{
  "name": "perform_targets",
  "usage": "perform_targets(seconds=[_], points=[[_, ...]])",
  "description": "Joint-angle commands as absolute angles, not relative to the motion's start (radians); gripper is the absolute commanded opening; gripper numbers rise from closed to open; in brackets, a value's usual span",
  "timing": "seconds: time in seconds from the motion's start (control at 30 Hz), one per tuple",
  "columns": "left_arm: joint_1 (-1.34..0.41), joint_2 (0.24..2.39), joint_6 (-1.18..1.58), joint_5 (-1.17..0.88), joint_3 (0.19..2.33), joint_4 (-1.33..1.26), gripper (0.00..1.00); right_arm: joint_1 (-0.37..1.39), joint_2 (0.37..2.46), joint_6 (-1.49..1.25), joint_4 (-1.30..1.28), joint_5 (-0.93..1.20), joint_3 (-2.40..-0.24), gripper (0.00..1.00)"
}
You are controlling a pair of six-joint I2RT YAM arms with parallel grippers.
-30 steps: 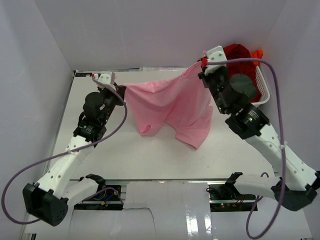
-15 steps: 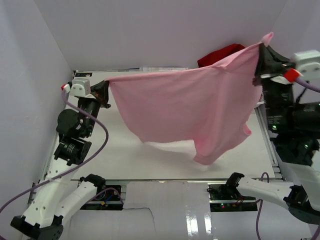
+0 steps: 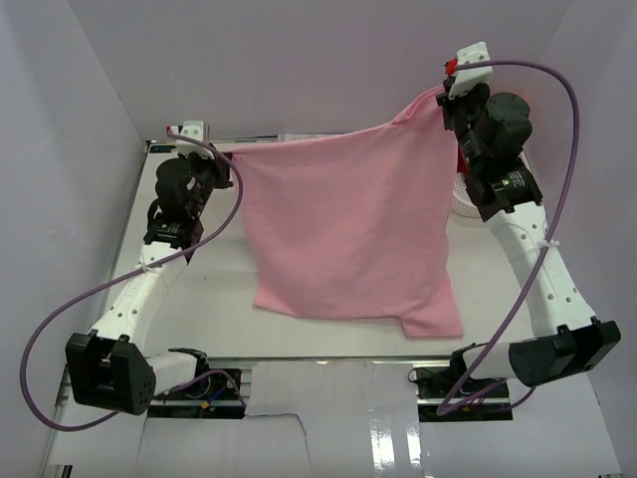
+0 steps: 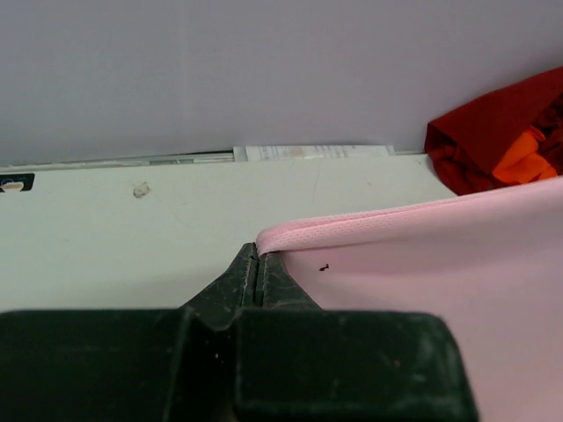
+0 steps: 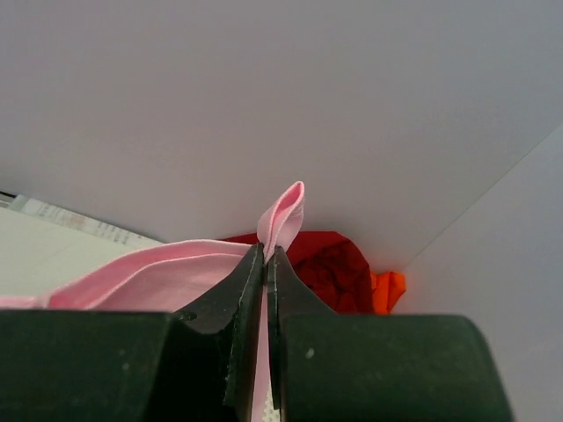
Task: Fold and stack the t-shirts
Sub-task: Flatten out the tshirt
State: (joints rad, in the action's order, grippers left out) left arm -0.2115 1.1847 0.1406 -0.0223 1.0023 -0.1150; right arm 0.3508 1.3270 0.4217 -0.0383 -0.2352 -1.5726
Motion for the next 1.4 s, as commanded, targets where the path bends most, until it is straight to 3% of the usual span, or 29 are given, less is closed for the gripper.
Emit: perform_targets(seconds=[0.0, 0.27, 0.73, 1.1, 1.37], points=[[-0.160, 1.213, 0.178, -0.133, 1.060, -0.221, 0.00, 0.258, 1.356, 0.284, 0.044, -0.068, -1.605, 0.08], [-0.069, 1.318, 0.236, -0.160, 1.048, -0.301, 0.00, 0.189, 1.428, 0.296, 0.313, -0.098, -1.384, 0.08], [-0.057, 1.148, 0.222, -0.189, 0.967, -0.327, 0.00, 0.144, 1.166, 0.400, 0.385, -0.049, -1.283, 0.08], [-0.060, 0.771, 0.221, -0.176, 0.773, -0.373, 0.00, 0.144, 0.824, 0.448, 0.410, -0.026, -1.152, 0.08], [-0.064, 0.508, 0.264, -0.247, 0.692, -0.256, 0.00, 0.144, 0.568, 0.459, 0.333, 0.018, -1.086, 0.08]])
